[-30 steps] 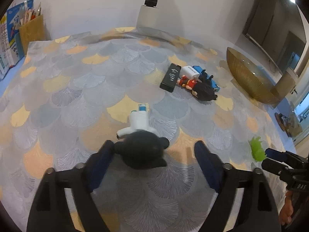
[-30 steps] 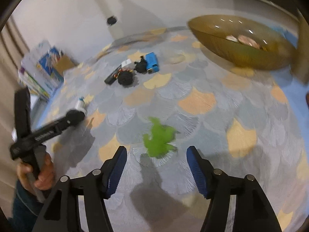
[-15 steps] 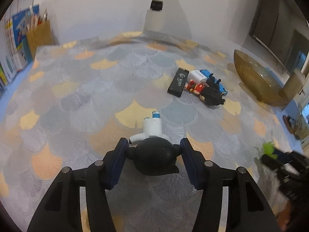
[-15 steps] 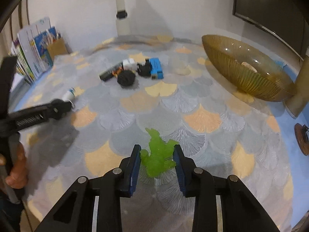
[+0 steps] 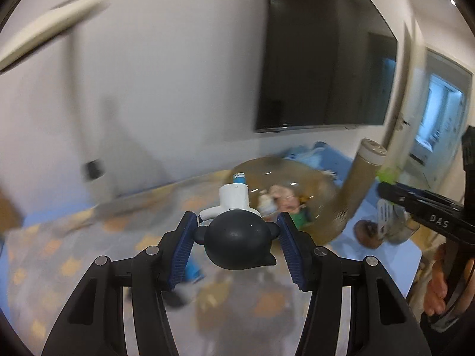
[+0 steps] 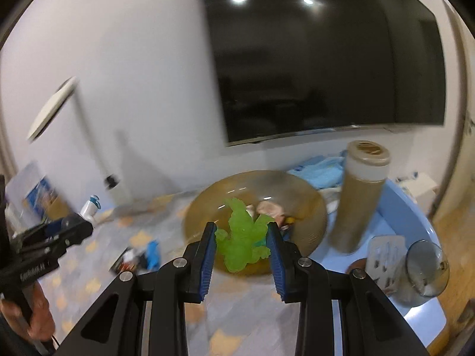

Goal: Organize rigid objects

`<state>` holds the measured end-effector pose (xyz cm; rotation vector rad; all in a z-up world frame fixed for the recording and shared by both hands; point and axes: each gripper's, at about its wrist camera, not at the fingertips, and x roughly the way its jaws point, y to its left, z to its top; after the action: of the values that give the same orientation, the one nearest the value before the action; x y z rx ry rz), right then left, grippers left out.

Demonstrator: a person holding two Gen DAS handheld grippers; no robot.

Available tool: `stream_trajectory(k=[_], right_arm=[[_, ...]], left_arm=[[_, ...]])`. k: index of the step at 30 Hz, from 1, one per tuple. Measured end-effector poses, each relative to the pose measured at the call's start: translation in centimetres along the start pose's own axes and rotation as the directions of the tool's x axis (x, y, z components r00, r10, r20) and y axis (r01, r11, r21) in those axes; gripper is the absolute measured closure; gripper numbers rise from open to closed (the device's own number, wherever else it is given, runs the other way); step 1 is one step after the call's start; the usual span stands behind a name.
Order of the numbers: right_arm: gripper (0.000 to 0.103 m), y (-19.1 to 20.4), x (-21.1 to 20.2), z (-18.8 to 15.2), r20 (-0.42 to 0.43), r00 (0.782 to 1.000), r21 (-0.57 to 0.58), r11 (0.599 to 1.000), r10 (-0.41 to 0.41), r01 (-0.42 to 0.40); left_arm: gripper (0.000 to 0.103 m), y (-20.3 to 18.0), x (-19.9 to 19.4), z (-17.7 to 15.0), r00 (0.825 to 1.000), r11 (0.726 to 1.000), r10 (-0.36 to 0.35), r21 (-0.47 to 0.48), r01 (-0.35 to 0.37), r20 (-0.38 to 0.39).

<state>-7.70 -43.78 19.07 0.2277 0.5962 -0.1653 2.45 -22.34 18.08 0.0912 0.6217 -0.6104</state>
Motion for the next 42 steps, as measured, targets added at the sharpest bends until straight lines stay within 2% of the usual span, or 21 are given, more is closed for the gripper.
stream_trajectory(k=[5,8,11,12,13,14,18,20,23,27,31,34,35,38,41,42], right_arm=[[0.07,-3.2,5.4,1.1,-0.142,0.989,0.093,0.995,-0.031,0.045],[0.07,-4.2,7.8,0.3,-0.208,0.978,0.115,0.992,-0.025,0.05],[0.069,-4.5,9.4,0.0,-0.251,0.968,0.125,0.99,-0.029,0.062],[0.069,-4.8,9.7,-0.1,-0.262,0.965,0.131,0.99,-0.025,0.061],[0.066,-4.9,10.1,-0.1,-0.281,0.959,0.138,0.988,-0.023,0.064],[0.065,-5.0,10.2,0.0,-0.289,0.957,0.139,0.987,-0.034,0.077],[0.063,-4.9,8.2,0.5,-0.229,0.972,0.118,0.989,-0.054,0.083],[0.053,-4.3,6.5,0.7,-0.196,0.98,0.117,0.991,-0.044,0.068],[0.041,-2.6,4.3,0.8,-0.145,0.989,0.104,0.994,-0.019,0.035],[0.041,1.0,2.4,0.5,-0.115,0.992,0.052,0.998,0.041,-0.035],[0.041,5.8,1.7,-1.2,-0.132,0.984,0.0,0.993,0.12,-0.122],[0.041,9.0,2.3,-3.6,-0.169,0.97,-0.024,0.983,0.178,-0.184],[0.041,9.8,2.8,-4.6,-0.181,0.965,-0.029,0.979,0.192,-0.2],[0.04,12.1,5.2,-8.3,-0.223,0.951,-0.051,0.971,0.215,-0.232],[0.04,13.3,8.4,-12.8,-0.214,0.938,-0.092,0.95,0.274,-0.298],[0.04,13.4,9.3,-13.6,-0.227,0.941,-0.102,0.954,0.253,-0.281]], left_arm=[[0.05,-2.4,7.2,0.2,0.989,0.995,-0.095,-0.014,0.094,-0.114],[0.05,-3.6,9.9,-0.6,0.982,0.995,-0.099,0.007,0.102,-0.162],[0.049,-4.3,10.9,-1.0,0.979,0.993,-0.106,0.03,0.112,-0.172],[0.037,-4.5,10.7,-1.0,0.98,0.993,-0.111,0.032,0.118,-0.166],[0.031,-4.5,10.5,-0.8,0.982,0.993,-0.105,0.034,0.112,-0.157],[0.025,-4.3,9.9,-0.6,0.986,0.994,-0.096,0.034,0.102,-0.138],[0.025,-2.4,6.0,0.8,0.997,0.998,-0.05,0.033,0.052,-0.051],[0.025,-1.1,3.2,1.3,1.0,1.0,-0.02,0.018,0.02,-0.004],[0.022,0.9,-1.1,1.6,0.998,1.0,0.019,-0.015,-0.018,0.058],[0.021,3.0,-6.8,0.7,0.988,0.996,0.082,-0.029,-0.079,0.13],[0.013,5.3,-11.0,-1.6,0.976,0.989,0.148,-0.043,-0.142,0.159],[0.01,7.7,-12.1,-4.6,0.975,0.981,0.185,-0.086,-0.175,0.126],[0.009,8.7,-12.0,-5.9,0.974,0.976,0.201,-0.103,-0.191,0.104],[0.008,11.4,-9.8,-10.5,0.949,0.942,0.315,-0.123,-0.311,0.016],[0.008,13.8,-6.2,-14.9,0.937,0.929,0.334,-0.135,-0.345,-0.1],[0.008,14.5,-5.3,-16.0,0.939,0.931,0.318,-0.146,-0.336,-0.134]])
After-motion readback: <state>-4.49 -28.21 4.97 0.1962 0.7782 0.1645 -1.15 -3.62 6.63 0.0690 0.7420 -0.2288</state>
